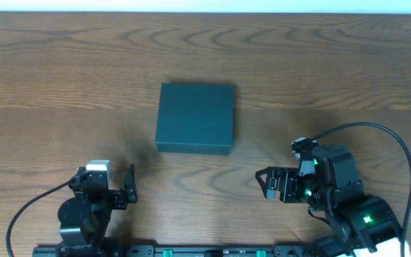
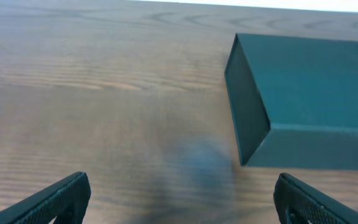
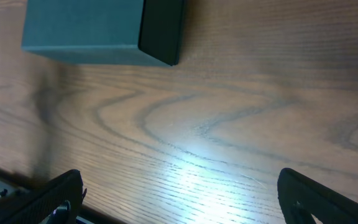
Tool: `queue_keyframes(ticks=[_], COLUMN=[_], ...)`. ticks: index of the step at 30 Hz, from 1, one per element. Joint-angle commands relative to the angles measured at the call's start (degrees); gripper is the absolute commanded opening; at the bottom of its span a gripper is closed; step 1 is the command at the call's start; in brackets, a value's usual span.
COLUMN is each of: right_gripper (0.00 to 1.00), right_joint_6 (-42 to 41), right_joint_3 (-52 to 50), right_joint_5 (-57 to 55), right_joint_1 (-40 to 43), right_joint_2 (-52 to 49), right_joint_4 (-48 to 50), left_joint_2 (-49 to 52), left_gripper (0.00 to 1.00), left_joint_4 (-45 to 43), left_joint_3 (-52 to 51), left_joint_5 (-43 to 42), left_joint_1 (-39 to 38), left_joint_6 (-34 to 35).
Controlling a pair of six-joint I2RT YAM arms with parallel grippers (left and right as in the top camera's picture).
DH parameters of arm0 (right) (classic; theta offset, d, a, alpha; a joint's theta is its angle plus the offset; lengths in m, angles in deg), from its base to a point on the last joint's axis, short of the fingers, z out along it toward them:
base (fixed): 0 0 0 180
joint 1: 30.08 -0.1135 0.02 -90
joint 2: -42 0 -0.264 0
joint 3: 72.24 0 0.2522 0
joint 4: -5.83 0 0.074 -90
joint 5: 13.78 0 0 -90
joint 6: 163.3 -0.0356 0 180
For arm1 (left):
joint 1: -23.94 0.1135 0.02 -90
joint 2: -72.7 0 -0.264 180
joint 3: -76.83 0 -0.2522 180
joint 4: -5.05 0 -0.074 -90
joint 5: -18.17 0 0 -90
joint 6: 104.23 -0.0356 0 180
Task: Pack container
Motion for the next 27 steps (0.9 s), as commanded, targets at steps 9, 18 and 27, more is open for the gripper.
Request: queue_keyframes(ticks=[9, 18, 27], right_gripper=[0.99, 0.99, 0.99], right_joint_6=[-0.6, -0.6, -0.6], right_joint_3=[-0.1, -0.1, -0.1], right_joint_5=[-0.4, -0.4, -0.4], right_joint_1=[-0.3, -0.3, -0.3], right_joint_2=[0.1, 0.1, 0.1], right_joint_4=[-0.1, -0.1, -0.1], left_joint_2=[-0.7, -0.7, -0.7], left_gripper=[0.96, 0.95, 0.95], left_joint_4=[-7.1, -7.1, -7.1], left_joint_3=[-5.8, -5.8, -5.8], left_joint_5=[-2.1, -2.0, -2.0], left_joint_1=[0.3, 0.3, 0.3], left_joint_6=[0.4, 0.4, 0.4])
